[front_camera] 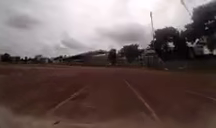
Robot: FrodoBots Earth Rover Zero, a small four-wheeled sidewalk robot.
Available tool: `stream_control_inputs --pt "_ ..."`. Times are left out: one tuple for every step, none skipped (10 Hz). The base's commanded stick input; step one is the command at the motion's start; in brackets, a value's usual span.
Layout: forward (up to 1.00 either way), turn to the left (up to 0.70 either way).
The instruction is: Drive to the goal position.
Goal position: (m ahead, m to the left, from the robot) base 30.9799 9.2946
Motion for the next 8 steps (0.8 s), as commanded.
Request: stream_control_inputs --pt "0.70 0.00" --pt "0.70 0.00" --pt "0.70 0.00" --pt "0.70 0.00" --pt "0.70 0.00" --pt "0.70 0.00" --pt "0.70 0.00" --pt "0.70 0.00"
